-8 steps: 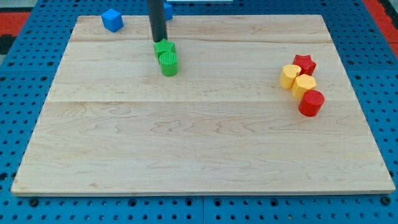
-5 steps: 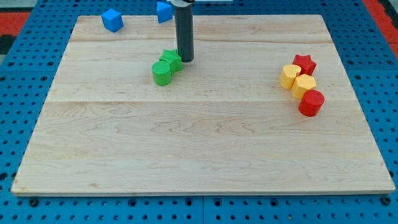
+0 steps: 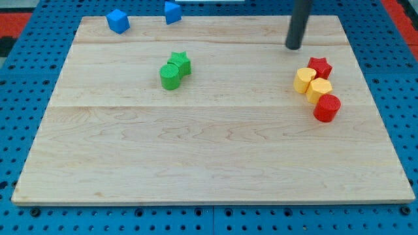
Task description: Place the red star at the bottom of the blue cube
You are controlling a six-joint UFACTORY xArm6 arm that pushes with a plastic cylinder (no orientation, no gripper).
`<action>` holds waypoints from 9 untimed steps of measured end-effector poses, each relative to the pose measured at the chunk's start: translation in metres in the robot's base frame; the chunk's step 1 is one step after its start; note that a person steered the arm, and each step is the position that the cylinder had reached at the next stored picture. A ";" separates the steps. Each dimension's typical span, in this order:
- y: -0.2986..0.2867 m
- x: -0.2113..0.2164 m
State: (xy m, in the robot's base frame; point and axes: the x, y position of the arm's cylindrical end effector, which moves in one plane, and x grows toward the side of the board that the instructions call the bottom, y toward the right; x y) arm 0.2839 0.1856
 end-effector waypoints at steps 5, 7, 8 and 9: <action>-0.041 0.057; -0.009 0.021; -0.080 0.009; -0.115 0.010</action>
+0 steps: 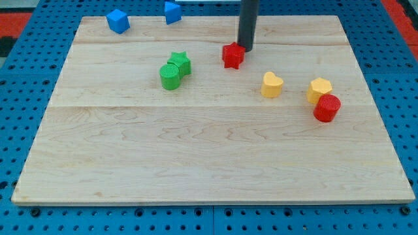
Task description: Place the red star at the bottom of the blue cube
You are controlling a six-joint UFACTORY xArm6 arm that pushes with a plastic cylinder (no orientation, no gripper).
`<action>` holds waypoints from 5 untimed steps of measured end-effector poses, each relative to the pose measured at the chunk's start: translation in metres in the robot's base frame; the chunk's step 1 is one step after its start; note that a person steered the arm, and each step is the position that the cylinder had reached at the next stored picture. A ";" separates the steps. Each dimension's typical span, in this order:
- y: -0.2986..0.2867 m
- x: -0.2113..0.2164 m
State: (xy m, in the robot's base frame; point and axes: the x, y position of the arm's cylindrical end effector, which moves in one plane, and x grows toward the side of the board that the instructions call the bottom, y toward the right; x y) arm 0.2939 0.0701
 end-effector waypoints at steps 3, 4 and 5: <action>-0.024 0.034; -0.028 0.009; -0.064 -0.021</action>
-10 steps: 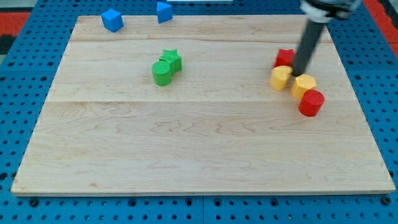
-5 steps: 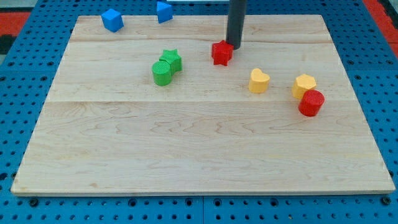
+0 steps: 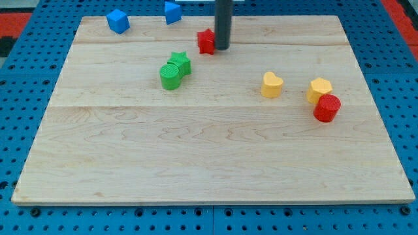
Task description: Place the red star at the bottom of the blue cube
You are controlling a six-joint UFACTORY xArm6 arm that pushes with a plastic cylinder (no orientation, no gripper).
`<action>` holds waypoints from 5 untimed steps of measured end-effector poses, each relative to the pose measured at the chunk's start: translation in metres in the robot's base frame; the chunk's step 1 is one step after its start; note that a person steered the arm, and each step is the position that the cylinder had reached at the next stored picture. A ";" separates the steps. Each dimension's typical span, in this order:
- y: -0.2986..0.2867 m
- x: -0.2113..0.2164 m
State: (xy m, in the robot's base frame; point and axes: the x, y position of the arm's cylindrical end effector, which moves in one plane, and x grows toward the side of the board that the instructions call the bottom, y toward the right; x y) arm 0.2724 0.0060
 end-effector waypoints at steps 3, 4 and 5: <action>-0.042 -0.054; -0.023 -0.080; -0.023 -0.080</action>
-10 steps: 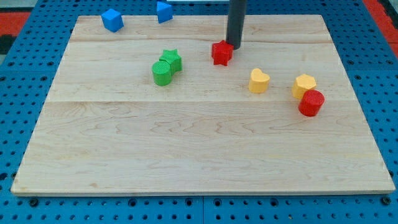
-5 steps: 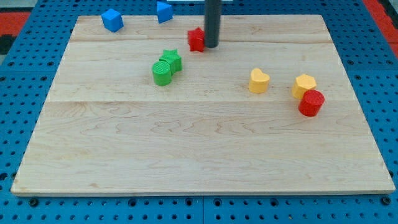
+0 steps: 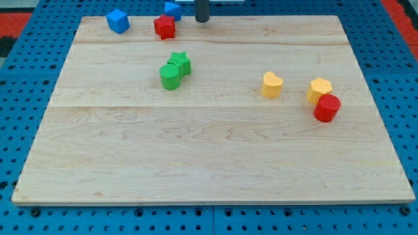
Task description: Place the red star at the bottom of the blue cube
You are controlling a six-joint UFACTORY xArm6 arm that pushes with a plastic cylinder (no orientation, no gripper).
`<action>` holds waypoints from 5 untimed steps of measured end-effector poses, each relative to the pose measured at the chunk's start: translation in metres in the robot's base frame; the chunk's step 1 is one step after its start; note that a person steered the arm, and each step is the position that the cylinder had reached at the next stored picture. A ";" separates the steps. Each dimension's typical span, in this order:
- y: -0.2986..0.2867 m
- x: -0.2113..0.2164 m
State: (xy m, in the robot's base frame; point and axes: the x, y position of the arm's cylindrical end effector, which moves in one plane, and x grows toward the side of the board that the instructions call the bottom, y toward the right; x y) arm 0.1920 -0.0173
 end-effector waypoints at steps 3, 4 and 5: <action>-0.069 0.061; -0.115 0.059; -0.140 0.059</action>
